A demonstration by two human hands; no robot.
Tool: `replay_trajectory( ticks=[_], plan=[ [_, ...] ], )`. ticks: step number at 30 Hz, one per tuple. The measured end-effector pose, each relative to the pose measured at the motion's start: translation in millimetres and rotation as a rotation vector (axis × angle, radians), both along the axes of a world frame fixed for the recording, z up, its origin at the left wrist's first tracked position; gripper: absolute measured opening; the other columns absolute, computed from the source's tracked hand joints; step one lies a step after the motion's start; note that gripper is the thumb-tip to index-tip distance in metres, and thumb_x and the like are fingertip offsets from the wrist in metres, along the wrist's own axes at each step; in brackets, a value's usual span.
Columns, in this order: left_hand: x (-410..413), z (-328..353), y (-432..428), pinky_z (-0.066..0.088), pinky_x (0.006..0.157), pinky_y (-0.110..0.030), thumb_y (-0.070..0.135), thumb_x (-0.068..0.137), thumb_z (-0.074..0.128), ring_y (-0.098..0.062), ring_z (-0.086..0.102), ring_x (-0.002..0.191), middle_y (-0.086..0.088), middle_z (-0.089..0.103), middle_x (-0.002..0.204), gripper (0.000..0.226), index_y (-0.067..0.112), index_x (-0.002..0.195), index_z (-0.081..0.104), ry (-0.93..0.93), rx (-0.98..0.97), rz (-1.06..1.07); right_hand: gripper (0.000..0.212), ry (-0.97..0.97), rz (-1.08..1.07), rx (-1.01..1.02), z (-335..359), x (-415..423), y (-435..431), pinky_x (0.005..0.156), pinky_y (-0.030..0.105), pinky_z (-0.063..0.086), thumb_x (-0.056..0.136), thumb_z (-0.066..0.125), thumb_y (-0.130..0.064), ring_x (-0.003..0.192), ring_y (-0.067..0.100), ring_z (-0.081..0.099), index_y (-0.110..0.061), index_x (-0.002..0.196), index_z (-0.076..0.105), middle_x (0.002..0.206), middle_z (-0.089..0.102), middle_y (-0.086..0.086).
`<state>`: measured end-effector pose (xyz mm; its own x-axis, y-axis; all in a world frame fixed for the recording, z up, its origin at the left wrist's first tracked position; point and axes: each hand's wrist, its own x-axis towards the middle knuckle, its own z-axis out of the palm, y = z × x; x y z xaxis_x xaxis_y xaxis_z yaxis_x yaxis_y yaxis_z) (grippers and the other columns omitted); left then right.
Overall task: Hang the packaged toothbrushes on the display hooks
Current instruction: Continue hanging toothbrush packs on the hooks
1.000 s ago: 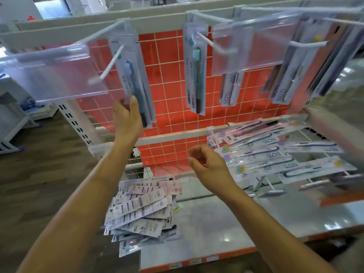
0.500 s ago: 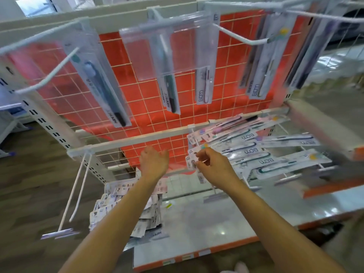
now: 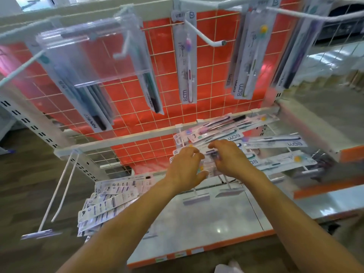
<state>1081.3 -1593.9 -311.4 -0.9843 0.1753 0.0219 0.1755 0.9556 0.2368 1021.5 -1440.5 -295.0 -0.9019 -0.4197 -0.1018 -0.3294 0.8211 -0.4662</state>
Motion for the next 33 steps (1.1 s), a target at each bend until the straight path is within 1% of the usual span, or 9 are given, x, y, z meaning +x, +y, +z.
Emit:
replay_trajectory(
  ticks=[3, 5, 10, 13, 15, 17, 22, 27, 33],
  plan=[
    [-1.6, -0.1, 11.5, 0.040, 0.099, -0.046, 0.046, 0.086, 0.065, -0.031, 0.044, 0.119, -0.012, 0.057, 0.124, 0.051, 0.012, 0.124, 0.061, 0.037, -0.073, -0.055, 0.057, 0.007, 0.066, 0.036, 1.0, -3.6, 6.4, 0.104, 0.034, 0.036, 0.087, 0.060, -0.004, 0.133, 0.022, 0.035, -0.019, 0.139, 0.045, 0.141, 0.044, 0.003],
    [-2.5, -2.4, 17.9, 0.040, 0.098, -0.044, 0.048, 0.084, 0.066, -0.031, 0.047, 0.115, -0.011, 0.060, 0.119, 0.052, 0.011, 0.120, 0.062, 0.055, -0.121, -0.073, 0.058, 0.023, 0.082, 0.054, 0.9, -6.8, 8.5, 0.106, 0.034, 0.035, 0.087, 0.060, -0.006, 0.135, 0.021, 0.034, -0.018, 0.141, 0.043, 0.144, 0.043, 0.003],
    [-3.3, -4.6, 28.2, 0.042, 0.096, -0.042, 0.048, 0.086, 0.063, -0.026, 0.047, 0.110, -0.006, 0.061, 0.120, 0.048, 0.014, 0.119, 0.060, 0.036, -0.199, -0.098, 0.049, 0.077, 0.133, 0.103, -0.4, -15.1, 11.8, 0.107, 0.034, 0.033, 0.093, 0.053, -0.014, 0.133, 0.023, 0.039, -0.017, 0.141, 0.043, 0.144, 0.046, 0.006],
    [-3.0, -4.0, 33.3, 0.042, 0.097, -0.039, 0.042, 0.089, 0.061, -0.025, 0.048, 0.112, -0.005, 0.060, 0.123, 0.043, 0.016, 0.122, 0.057, 0.004, -0.214, -0.087, 0.044, 0.088, 0.177, 0.154, 1.5, -19.9, 13.7, 0.102, 0.035, 0.038, 0.090, 0.054, -0.015, 0.126, 0.025, 0.045, -0.017, 0.134, 0.049, 0.137, 0.052, 0.006],
    [-3.5, -3.5, 35.6, 0.042, 0.098, -0.039, 0.040, 0.089, 0.060, -0.024, 0.050, 0.112, -0.005, 0.060, 0.124, 0.042, 0.017, 0.125, 0.055, -0.006, -0.229, -0.074, 0.036, 0.109, 0.207, 0.194, 2.4, -22.4, 14.3, 0.094, 0.036, 0.043, 0.088, 0.058, -0.017, 0.117, 0.025, 0.051, -0.018, 0.124, 0.056, 0.128, 0.058, 0.006],
    [-4.5, -2.9, 37.7, 0.044, 0.096, -0.038, 0.037, 0.090, 0.059, -0.025, 0.051, 0.110, -0.006, 0.060, 0.123, 0.041, 0.017, 0.125, 0.055, -0.012, -0.237, -0.059, 0.032, 0.136, 0.230, 0.219, 2.2, -24.1, 15.4, 0.089, 0.037, 0.045, 0.086, 0.061, -0.019, 0.111, 0.026, 0.053, -0.019, 0.117, 0.059, 0.122, 0.061, 0.005],
    [-5.2, -0.1, 45.8, 0.044, 0.086, -0.036, 0.029, 0.090, 0.057, -0.025, 0.054, 0.105, -0.006, 0.059, 0.118, 0.038, 0.015, 0.125, 0.055, -0.024, -0.246, -0.014, 0.035, 0.169, 0.249, 0.200, -1.2, -27.5, 16.6, 0.090, 0.038, 0.045, 0.086, 0.059, -0.012, 0.112, 0.027, 0.051, -0.019, 0.120, 0.059, 0.122, 0.060, 0.005],
    [-3.9, 3.8, 48.2, 0.044, 0.084, -0.033, 0.026, 0.090, 0.058, -0.023, 0.054, 0.103, -0.006, 0.059, 0.116, 0.038, 0.015, 0.126, 0.056, -0.031, -0.197, 0.021, 0.048, 0.145, 0.268, 0.195, -3.1, -30.1, 16.3, 0.096, 0.035, 0.039, 0.081, 0.069, -0.014, 0.115, 0.026, 0.050, -0.019, 0.126, 0.054, 0.126, 0.054, 0.006],
    [-1.0, 5.1, 49.7, 0.042, 0.082, -0.032, 0.025, 0.090, 0.057, -0.022, 0.053, 0.102, -0.007, 0.059, 0.115, 0.037, 0.016, 0.127, 0.058, -0.033, -0.163, 0.019, 0.042, 0.181, 0.329, 0.207, 0.4, -34.6, 16.3, 0.095, 0.037, 0.041, 0.087, 0.063, -0.017, 0.115, 0.026, 0.049, -0.021, 0.127, 0.054, 0.125, 0.053, 0.007]
  ],
)
